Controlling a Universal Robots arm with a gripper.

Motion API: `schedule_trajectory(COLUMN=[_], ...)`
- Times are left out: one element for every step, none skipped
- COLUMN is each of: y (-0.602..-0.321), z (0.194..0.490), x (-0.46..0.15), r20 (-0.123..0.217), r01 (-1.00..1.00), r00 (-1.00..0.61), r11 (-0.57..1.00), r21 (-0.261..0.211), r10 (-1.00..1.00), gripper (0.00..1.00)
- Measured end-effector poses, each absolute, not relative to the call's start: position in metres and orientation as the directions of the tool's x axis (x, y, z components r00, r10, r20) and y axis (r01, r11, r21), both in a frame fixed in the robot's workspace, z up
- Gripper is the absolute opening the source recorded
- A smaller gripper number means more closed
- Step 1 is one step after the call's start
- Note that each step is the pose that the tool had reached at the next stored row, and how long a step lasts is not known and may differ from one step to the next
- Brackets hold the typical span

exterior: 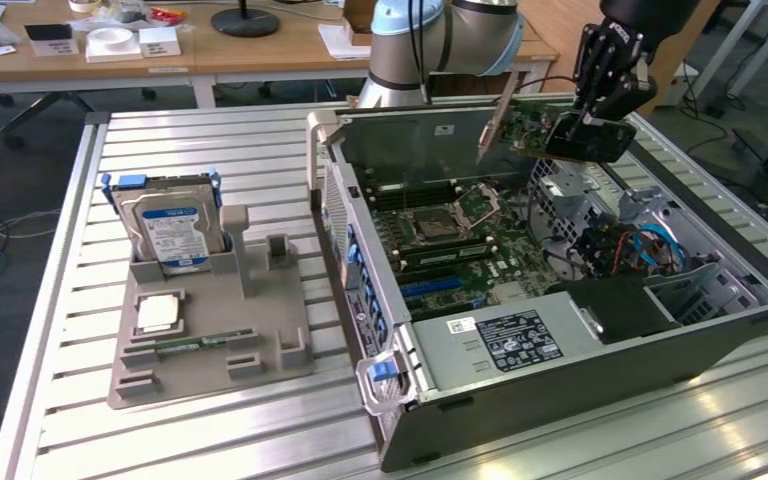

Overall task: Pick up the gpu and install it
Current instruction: 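Insert the gpu into the slot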

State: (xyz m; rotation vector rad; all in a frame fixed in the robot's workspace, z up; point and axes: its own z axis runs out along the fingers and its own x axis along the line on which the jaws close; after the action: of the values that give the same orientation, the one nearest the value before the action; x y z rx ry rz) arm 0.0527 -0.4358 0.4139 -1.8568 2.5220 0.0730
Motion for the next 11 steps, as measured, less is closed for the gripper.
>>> schedule_trajectory(y=[-0.4358, -0.4358, -0.4358, -0.4358, -0.4358, -0.4358, -0.4358, -0.4358, -0.4358, -0.4358, -0.4358], z=[0.4138, 0.4139, 0.4138, 0.4139, 0.4139, 0.4136, 0.4128, 0.4116, 0.4112, 0.4109, 0.4107], x=[0.0527, 0.0527, 0.0527, 0.0527, 0.0527, 0.0527, 0.0527, 0.0527, 0.0527, 0.0527, 0.0527], r20=[-0.035, -0.035, -0.035, -0.035, -0.035, -0.035, -0.035, -0.035, -0.035, -0.035, -0.035], r01=[-0.955, -0.955, -0.955, -0.955, -0.955, -0.96, -0.975, -0.988, -0.991, -0.993, -0.995], r00=[-0.297, -0.297, -0.297, -0.297, -0.297, -0.279, -0.221, -0.154, -0.13, -0.113, -0.098], r11=[0.296, 0.296, 0.296, 0.296, 0.296, 0.278, 0.22, 0.153, 0.129, 0.112, 0.097], r21=[0.032, 0.032, 0.032, 0.032, 0.032, 0.032, 0.032, 0.032, 0.032, 0.032, 0.032], r10=[-0.954, -0.954, -0.954, -0.954, -0.954, -0.96, -0.975, -0.987, -0.991, -0.993, -0.995], gripper=[0.27, 0.27, 0.27, 0.27, 0.27, 0.27, 0.27, 0.27, 0.27, 0.27, 0.27])
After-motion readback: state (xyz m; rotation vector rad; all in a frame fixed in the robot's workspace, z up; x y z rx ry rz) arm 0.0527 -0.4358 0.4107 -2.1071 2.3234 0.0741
